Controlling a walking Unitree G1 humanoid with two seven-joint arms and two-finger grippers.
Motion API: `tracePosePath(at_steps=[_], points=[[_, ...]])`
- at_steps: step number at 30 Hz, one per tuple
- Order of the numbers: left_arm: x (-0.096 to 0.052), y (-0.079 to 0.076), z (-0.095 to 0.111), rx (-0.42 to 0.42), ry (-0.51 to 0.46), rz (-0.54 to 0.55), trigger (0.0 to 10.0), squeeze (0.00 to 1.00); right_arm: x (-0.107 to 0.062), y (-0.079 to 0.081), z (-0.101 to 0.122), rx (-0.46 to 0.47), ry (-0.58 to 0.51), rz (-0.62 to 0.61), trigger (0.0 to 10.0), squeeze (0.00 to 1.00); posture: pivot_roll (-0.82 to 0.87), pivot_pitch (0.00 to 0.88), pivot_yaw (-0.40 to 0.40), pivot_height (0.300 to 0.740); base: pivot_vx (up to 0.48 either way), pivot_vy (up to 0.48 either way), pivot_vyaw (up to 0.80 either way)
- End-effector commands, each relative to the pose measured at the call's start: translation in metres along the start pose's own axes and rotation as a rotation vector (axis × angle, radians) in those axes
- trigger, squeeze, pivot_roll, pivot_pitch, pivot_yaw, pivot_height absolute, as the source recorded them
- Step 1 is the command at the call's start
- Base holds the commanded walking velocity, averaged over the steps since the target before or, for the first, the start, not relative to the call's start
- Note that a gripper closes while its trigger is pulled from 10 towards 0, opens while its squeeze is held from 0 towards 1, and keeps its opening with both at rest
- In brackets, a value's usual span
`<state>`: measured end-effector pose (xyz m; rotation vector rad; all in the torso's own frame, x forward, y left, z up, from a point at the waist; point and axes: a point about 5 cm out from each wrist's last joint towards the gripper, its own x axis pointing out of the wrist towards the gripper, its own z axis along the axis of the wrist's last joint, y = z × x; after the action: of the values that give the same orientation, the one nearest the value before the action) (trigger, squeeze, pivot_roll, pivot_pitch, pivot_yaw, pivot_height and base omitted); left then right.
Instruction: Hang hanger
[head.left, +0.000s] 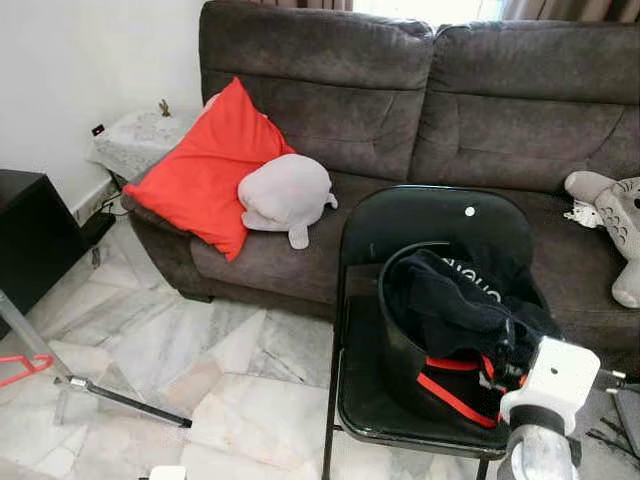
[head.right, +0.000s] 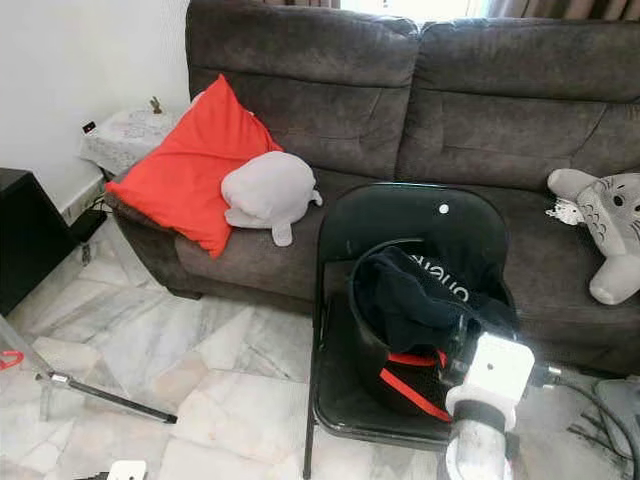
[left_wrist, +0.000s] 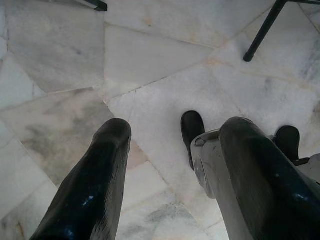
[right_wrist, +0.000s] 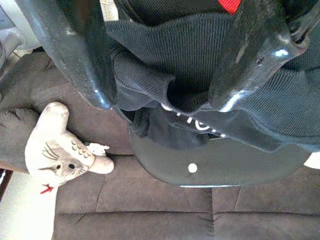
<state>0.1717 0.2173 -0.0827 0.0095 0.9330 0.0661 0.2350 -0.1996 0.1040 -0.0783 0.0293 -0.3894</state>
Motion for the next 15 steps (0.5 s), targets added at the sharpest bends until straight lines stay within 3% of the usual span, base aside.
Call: tracePosePath(at_steps=[1,2,6,7,10,11,15], points=[[-0.0013,0.0029,-0.0054,0.009,0.024,0.002,10.0,0.0,-0.0025,-0.0004,0.0015,-0.019,0.004,0.005,10.0,0.25,-0.1,0.056,0.056,0.74,0.0,0.0,0.0],[-0.0013,0.0029,-0.0055,0.008,0.025,0.003,10.0,0.0,-0.0022,-0.0009,-0.0012,-0.02,0.02,0.001,10.0,1.0,-0.1,0.055,0.055,0.74,0.0,0.0,0.0],[-0.0013,0.0029,-0.0055,0.008,0.025,0.003,10.0,0.0,-0.0016,-0.0008,-0.003,-0.021,0.031,0.004,10.0,1.0,-0.1,0.054,0.055,0.74,0.0,0.0,0.0],[-0.0014,0.003,-0.0058,0.009,0.025,0.003,10.0,0.0,0.0021,0.0013,-0.0053,-0.035,0.044,0.015,10.0,0.44,-0.09,0.054,0.052,0.74,0.0,0.0,0.0],[-0.0014,0.0031,-0.0059,0.009,0.025,0.004,10.0,0.0,0.0035,0.0018,-0.0056,-0.042,0.046,0.017,10.0,0.44,-0.09,0.054,0.052,0.74,0.0,0.0,0.0],[-0.0014,0.0031,-0.006,0.008,0.025,0.004,10.0,0.0,0.0042,0.0014,-0.0063,-0.046,0.051,0.009,10.0,0.0,-0.09,0.053,0.052,0.74,0.0,0.0,0.0],[-0.0015,0.0032,-0.0063,0.007,0.026,0.004,10.0,0.0,0.0043,0.0002,-0.008,-0.052,0.061,-0.003,10.0,0.0,-0.09,0.054,0.053,0.74,0.0,0.0,0.0]])
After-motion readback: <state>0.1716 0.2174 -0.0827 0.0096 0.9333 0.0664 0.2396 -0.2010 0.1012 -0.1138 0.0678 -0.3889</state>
